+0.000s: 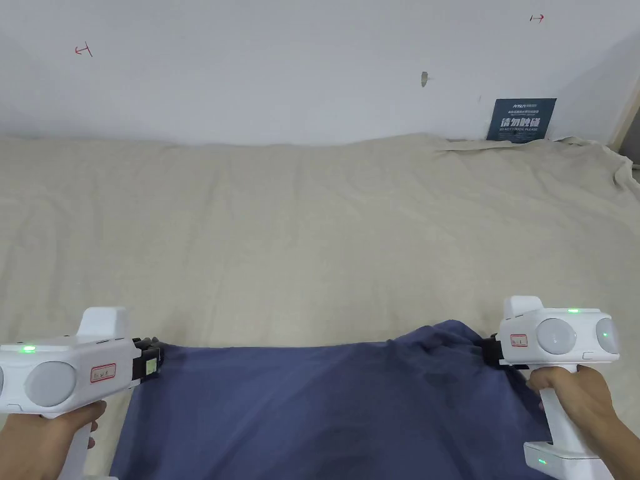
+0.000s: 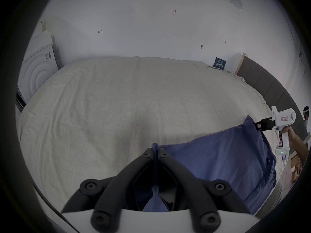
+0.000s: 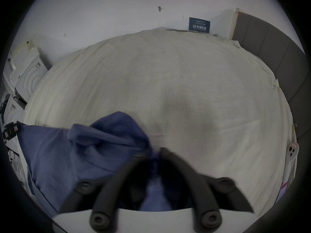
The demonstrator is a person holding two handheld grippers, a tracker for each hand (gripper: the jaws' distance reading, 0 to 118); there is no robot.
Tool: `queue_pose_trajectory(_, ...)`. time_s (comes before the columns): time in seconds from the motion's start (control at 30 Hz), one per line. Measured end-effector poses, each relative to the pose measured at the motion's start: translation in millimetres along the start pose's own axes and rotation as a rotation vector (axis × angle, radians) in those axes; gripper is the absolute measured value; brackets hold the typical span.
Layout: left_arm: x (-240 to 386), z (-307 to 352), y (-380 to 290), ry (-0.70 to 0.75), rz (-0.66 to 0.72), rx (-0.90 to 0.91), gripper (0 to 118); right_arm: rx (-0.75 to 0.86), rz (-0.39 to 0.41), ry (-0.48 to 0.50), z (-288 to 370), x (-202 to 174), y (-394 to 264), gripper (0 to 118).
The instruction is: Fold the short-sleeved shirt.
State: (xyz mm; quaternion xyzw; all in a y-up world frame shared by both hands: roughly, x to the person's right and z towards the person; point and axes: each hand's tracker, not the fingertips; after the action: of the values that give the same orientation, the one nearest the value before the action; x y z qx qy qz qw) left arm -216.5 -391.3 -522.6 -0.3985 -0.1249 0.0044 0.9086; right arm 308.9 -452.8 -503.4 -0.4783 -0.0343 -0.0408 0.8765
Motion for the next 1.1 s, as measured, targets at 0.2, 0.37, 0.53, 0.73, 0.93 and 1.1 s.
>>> queue_pose_trajectory(0.2,-5,4,-4,0.031,0.023,-0.001,0,0.067,0.003,0.015,37,7,-6,5)
queue_pose_trajectory(0.37,-12,19,-6,0.048,0.066,0.019,0,0.162,0.002,0.056,89,15,-19,5)
queue_pose_trajectory(0.53,-18,42,-9,0.071,0.077,0.039,0,0.255,-0.017,0.099,147,24,-42,5)
queue_pose_trajectory(0.73,-22,82,-21,0.075,0.074,0.065,0,0.310,-0.044,0.154,202,30,-80,5)
queue_pose_trajectory(0.93,-18,120,-57,0.064,0.048,0.069,0,0.324,-0.037,0.166,235,27,-131,5)
queue_pose_trajectory(1.1,-20,137,-98,0.059,0.041,0.033,0,0.303,-0.043,0.160,246,25,-176,5)
